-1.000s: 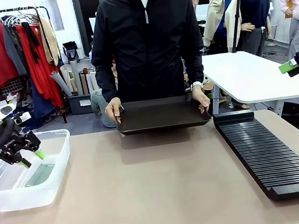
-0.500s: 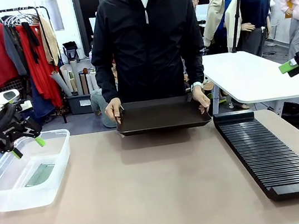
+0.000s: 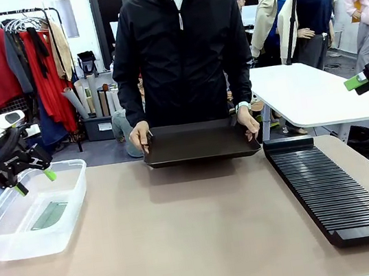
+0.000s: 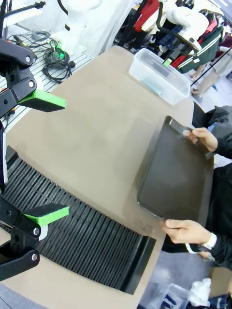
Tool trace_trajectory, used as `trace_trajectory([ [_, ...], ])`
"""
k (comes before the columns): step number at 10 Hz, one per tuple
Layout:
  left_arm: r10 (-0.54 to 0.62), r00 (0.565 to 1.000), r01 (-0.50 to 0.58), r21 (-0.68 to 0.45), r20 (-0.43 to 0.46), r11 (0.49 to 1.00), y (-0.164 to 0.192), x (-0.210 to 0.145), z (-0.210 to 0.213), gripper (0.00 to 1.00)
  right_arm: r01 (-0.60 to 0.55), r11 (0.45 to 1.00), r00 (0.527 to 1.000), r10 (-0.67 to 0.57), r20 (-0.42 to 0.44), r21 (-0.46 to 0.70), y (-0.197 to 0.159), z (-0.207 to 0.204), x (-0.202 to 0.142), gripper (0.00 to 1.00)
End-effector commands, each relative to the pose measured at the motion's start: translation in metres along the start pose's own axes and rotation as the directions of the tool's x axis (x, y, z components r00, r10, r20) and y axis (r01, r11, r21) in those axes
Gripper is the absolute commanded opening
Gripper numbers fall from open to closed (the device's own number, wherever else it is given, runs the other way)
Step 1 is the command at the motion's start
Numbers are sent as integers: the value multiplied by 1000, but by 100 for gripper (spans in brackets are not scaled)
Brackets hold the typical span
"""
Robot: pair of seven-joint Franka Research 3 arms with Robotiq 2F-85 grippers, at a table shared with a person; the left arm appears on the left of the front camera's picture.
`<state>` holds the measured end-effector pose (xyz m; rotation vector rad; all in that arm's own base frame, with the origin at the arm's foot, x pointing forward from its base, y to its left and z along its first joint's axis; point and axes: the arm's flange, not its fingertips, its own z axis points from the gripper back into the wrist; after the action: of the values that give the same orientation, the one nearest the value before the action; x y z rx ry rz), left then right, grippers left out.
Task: Sort PCBs into racks and boxes based on the side picked up.
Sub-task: If the short side of the Blank PCB is picked up, insert it into the PCB Rack ; if the long side is picked up, place it in the Organizing box.
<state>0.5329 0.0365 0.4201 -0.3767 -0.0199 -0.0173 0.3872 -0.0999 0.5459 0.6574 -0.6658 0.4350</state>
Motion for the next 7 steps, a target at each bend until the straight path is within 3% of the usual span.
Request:
trace_trajectory([
  [1,-8,1000,8,-2,11,1000,3,-2,0,100,-3,1000,1000,3,16,-2,0,-1,0,100],
  [7,0,1000,0,0,0,1000,0,0,0,100,-3,1000,1000,3,16,-2,0,-1,0,100],
])
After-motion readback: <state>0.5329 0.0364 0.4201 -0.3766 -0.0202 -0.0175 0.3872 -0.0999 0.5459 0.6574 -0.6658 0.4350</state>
